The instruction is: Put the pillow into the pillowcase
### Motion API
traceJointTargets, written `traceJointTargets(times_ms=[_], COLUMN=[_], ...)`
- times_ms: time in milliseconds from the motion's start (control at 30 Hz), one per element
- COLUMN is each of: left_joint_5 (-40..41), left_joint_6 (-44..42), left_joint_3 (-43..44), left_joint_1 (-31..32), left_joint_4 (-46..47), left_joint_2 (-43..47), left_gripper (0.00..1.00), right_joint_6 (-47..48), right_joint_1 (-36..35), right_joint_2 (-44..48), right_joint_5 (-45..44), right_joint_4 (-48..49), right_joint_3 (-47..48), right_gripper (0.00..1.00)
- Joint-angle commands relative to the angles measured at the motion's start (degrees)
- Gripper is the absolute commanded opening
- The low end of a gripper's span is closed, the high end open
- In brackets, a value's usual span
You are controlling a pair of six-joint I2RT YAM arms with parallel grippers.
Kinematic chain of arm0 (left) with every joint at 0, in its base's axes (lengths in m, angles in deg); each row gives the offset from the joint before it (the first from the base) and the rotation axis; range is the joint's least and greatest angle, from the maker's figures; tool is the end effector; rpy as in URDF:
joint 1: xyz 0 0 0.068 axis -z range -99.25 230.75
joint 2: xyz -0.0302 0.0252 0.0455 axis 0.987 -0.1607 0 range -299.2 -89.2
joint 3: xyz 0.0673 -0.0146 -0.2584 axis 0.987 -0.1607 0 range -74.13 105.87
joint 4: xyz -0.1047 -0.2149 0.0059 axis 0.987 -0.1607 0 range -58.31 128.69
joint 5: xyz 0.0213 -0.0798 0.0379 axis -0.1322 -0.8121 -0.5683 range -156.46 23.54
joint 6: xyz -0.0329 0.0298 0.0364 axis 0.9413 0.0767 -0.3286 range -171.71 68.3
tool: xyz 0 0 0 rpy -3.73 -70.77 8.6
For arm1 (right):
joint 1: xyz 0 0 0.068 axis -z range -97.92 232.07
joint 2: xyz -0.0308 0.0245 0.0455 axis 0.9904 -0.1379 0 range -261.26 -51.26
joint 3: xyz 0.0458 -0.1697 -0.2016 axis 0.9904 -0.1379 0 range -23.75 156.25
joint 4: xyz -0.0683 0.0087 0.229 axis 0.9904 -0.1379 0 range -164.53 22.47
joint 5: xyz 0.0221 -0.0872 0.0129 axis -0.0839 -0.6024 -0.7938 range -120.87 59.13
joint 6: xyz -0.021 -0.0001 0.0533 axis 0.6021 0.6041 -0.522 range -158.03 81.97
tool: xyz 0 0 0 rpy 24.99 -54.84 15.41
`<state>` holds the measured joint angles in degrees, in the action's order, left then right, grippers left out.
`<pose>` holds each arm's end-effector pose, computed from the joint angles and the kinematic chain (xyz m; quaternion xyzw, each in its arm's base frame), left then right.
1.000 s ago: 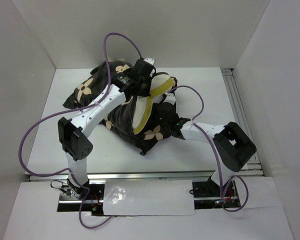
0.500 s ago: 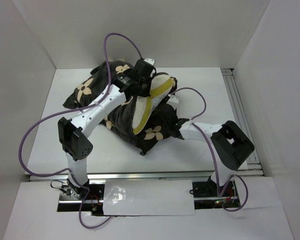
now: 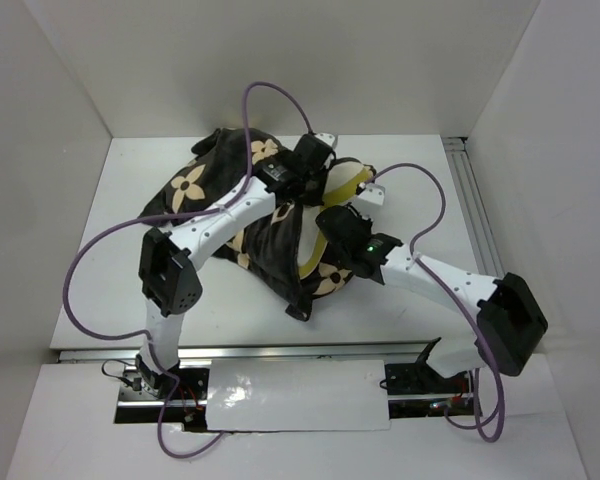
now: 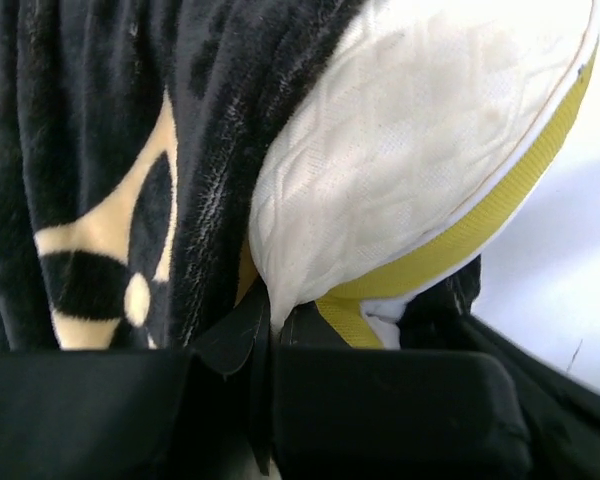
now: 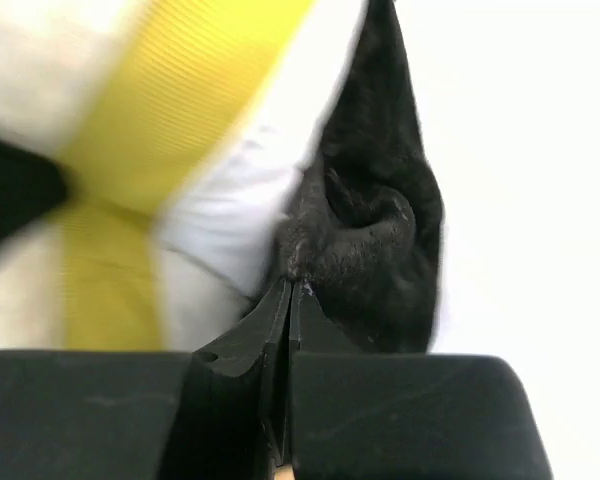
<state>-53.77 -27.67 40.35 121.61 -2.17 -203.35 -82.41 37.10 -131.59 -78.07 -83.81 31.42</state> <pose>0.3331 -0.2763 0.3367 0.0863 0.8998 -0.1383 0.4047 0.2178 0.1756 0.2614 0.1603 0.8361 0.0054 0.5246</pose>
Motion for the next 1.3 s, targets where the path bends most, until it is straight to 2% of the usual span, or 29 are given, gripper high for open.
traceJointTargets(times_ms=[0,133,233,300,400,467,500,567,633,667,700,733,933,967,1033,1100,1133,1167,1200,1233,1267], left_joint_5=[7.0,10.9,11.6,9.9,8.3,6.8,3.3,2.5,-2.8,-5.2,-10.2,-11.9,-23.8,-24.8,-26.7,-29.6,-33.7,-33.7,-32.2,-30.7,-31.4], left_joint_6=[-0.9,0.3,0.9,1.5,0.9,-3.1,-5.5,-9.2,-11.0,-11.0,-11.8,-11.8,-15.8,-15.8,-16.4,-16.9,-16.9,-16.9,-15.3,-14.5,-14.5], left_joint_3=[0.3,4.9,5.4,5.4,4.7,2.1,0.6,-2.6,-3.3,-3.8,-4.3,-5.0,-1.9,-1.9,-1.9,-2.4,-3.5,-4.3,-5.7,-5.8,-5.8], left_joint_1=[0.6,0.6,0.1,-0.5,-1.0,-0.4,-0.3,1.8,2.4,2.9,2.9,2.9,2.4,2.4,3.4,3.4,4.2,4.7,5.9,5.9,5.9], left_joint_4=[1.3,-2.0,-2.0,-2.0,-1.3,1.1,4.4,6.2,6.2,6.2,6.8,9.3,10.4,10.4,9.7,9.7,11.1,12.3,13.3,13.4,12.4], left_joint_2=[-4.2,-10.5,-12.5,-13.2,-13.2,-12.2,-11.5,-9.3,-7.9,-6.2,-5.0,-3.7,-2.2,-3.0,-5.1,-8.2,-9.2,-11.3,-12.6,-14.1,-17.0], left_gripper=[0.00,0.00,0.00,0.00,0.00,0.00,0.00,0.00,0.00,0.05,0.15,0.33,0.72,0.73,0.70,0.62,0.50,0.40,0.23,0.00,0.00], right_joint_6=[5.6,9.8,16.1,18.0,19.3,21.3,22.1,23.7,23.7,23.1,22.6,22.6,21.4,21.4,21.4,21.4,21.4,21.4,21.4,20.8,20.8], right_joint_1=[-0.3,-0.3,0.4,0.4,0.9,1.5,1.5,1.5,1.5,2.0,2.0,2.0,3.8,3.8,5.1,5.9,6.7,6.7,7.6,8.6,9.1], right_joint_2=[6.6,12.0,16.7,19.2,23.1,24.5,24.5,24.5,24.5,24.0,23.2,23.2,24.3,24.3,24.3,23.7,23.7,23.7,23.7,23.7,23.7], right_joint_5=[-14.3,-15.4,-7.2,-3.0,-1.2,-0.6,0.4,2.0,2.7,2.7,3.2,4.0,5.1,5.6,5.6,5.6,5.6,5.1,4.0,2.7,0.3], right_joint_4=[-2.9,-3.3,0.1,0.8,0.8,1.7,2.5,4.7,5.3,4.7,4.1,4.1,4.0,4.0,4.5,4.5,5.1,5.1,5.9,6.8,7.8], right_joint_3=[3.4,6.0,5.5,4.4,4.4,4.4,4.4,4.4,3.0,3.0,3.0,3.0,1.0,0.5,0.5,0.5,0.5,0.5,0.5,0.5,0.5], right_gripper=[0.00,0.00,0.00,0.00,0.00,0.00,0.00,0.00,0.00,0.00,0.00,0.00,0.00,0.00,0.00,0.00,0.00,0.00,0.00,0.00,0.00])
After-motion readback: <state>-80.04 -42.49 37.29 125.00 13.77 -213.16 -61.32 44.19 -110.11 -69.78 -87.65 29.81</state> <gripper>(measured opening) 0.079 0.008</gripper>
